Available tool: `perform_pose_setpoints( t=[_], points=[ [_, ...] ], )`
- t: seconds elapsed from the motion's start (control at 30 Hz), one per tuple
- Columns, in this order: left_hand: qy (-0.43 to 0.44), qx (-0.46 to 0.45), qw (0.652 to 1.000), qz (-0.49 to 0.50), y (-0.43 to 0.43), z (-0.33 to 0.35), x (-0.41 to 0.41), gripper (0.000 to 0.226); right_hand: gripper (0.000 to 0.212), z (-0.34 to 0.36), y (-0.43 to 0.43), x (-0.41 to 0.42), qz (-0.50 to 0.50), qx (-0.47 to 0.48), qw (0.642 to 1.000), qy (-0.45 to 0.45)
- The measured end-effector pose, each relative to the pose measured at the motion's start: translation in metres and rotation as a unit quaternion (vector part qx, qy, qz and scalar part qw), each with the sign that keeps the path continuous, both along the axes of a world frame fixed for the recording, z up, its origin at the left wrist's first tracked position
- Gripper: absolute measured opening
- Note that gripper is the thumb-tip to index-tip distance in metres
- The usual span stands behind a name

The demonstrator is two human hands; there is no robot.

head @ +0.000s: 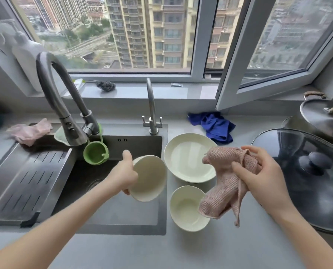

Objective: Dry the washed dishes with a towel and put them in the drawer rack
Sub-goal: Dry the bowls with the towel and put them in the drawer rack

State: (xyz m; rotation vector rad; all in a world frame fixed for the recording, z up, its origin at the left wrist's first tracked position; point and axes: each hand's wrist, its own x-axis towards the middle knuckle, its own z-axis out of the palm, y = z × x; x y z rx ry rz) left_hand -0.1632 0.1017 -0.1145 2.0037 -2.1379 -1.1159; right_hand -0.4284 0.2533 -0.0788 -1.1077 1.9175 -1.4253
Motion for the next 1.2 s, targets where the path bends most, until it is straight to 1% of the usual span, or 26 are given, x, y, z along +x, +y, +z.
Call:
perform_pose_setpoints(
  t=[0.07,0.1,0.17,0.2,0.27,0.33,0.4,0.47,0.5,0.53,0.6,0.63,0.67,0.7,0.73,0.77,0.8,0.83,0.87,0.9,0.93,0.97,1.03,1.1,1.13,1.2],
  points=[
    [-0.112,-0.103,0.986,-0.072,-0.007,-0.006,0.01,0.043,0.035,0.004,-0.008,0.012,0.003,0.001,1.0,0.022],
    [-0.144,-0.129,0.976,-0.1,-0.01,-0.01,0.014,0.055,0.036,0.005,-0.012,0.017,0.004,0.002,0.999,0.032],
    [-0.189,-0.145,0.962,-0.132,-0.016,-0.016,0.021,0.074,0.038,0.007,-0.019,0.028,0.007,0.003,0.999,0.049],
    [-0.207,-0.151,0.957,-0.138,-0.018,-0.018,0.025,0.08,0.039,0.007,-0.023,0.034,0.009,0.003,0.998,0.059],
    [-0.213,-0.165,0.952,-0.142,-0.023,-0.021,0.033,0.08,0.039,0.009,-0.03,0.043,0.012,-0.003,0.997,0.077],
    [-0.175,-0.16,0.964,-0.117,-0.031,-0.024,0.041,0.075,0.037,0.01,-0.037,0.053,0.013,-0.016,0.996,0.084],
    [-0.112,-0.132,0.982,-0.071,-0.041,-0.028,0.052,0.07,0.034,0.01,-0.044,0.064,0.012,-0.025,0.996,0.084],
    [-0.016,-0.077,0.997,-0.011,-0.051,-0.031,0.064,0.065,0.033,0.008,-0.052,0.076,0.012,-0.032,0.996,0.084],
    [0.053,-0.033,0.998,0.033,-0.053,-0.029,0.07,0.06,0.033,0.006,-0.056,0.083,0.012,-0.038,0.995,0.089],
    [0.121,0.021,0.989,0.079,-0.054,-0.028,0.074,0.054,0.034,0.004,-0.06,0.09,0.012,-0.045,0.995,0.093],
    [0.226,0.119,0.954,0.158,-0.053,-0.027,0.079,0.04,0.033,-0.001,-0.069,0.107,0.009,-0.055,0.994,0.095],
    [0.25,0.14,0.94,0.184,-0.05,-0.025,0.08,0.031,0.032,-0.003,-0.074,0.115,0.008,-0.059,0.993,0.103],
    [0.252,0.138,0.938,0.193,-0.048,-0.023,0.081,0.026,0.031,-0.005,-0.08,0.124,0.01,-0.063,0.992,0.112],
    [0.233,0.115,0.948,0.182,-0.046,-0.022,0.081,0.028,0.031,-0.007,-0.085,0.132,0.013,-0.066,0.991,0.118],
    [0.19,0.076,0.966,0.155,-0.044,-0.021,0.081,0.034,0.032,-0.009,-0.089,0.139,0.018,-0.067,0.99,0.119],
    [0.122,0.024,0.985,0.116,-0.041,-0.02,0.082,0.039,0.033,-0.01,-0.093,0.146,0.022,-0.066,0.99,0.119],
    [0.032,-0.041,0.996,0.071,-0.038,-0.021,0.081,0.042,0.034,-0.011,-0.097,0.152,0.027,-0.066,0.99,0.122],
    [-0.059,-0.109,0.992,0.027,-0.034,-0.022,0.078,0.043,0.035,-0.012,-0.099,0.156,0.033,-0.065,0.989,0.129],
    [-0.124,-0.168,0.978,-0.013,-0.03,-0.024,0.074,0.046,0.035,-0.012,-0.1,0.16,0.038,-0.065,0.988,0.139],
    [-0.161,-0.21,0.963,-0.045,-0.027,-0.025,0.071,0.05,0.036,-0.012,-0.101,0.162,0.041,-0.064,0.986,0.148],
    [-0.175,-0.229,0.956,-0.06,-0.025,-0.028,0.069,0.053,0.036,-0.013,-0.101,0.163,0.045,-0.063,0.985,0.155],
    [-0.172,-0.222,0.958,-0.059,-0.026,-0.028,0.07,0.052,0.036,-0.013,-0.101,0.163,0.047,-0.06,0.984,0.159],
    [-0.122,-0.156,0.98,-0.018,-0.033,-0.027,0.077,0.043,0.036,-0.012,-0.101,0.162,0.042,-0.056,0.985,0.159],
    [-0.02,-0.064,0.997,0.04,-0.043,-0.03,0.088,0.033,0.033,-0.013,-0.101,0.159,0.027,-0.062,0.985,0.156],
    [0.053,-0.008,0.996,0.071,-0.045,-0.03,0.092,0.028,0.032,-0.014,-0.101,0.159,0.013,-0.066,0.987,0.149],
    [0.197,0.098,0.965,0.142,-0.044,-0.031,0.094,0.031,0.031,-0.018,-0.103,0.165,-0.005,-0.084,0.989,0.125]
  ],
)
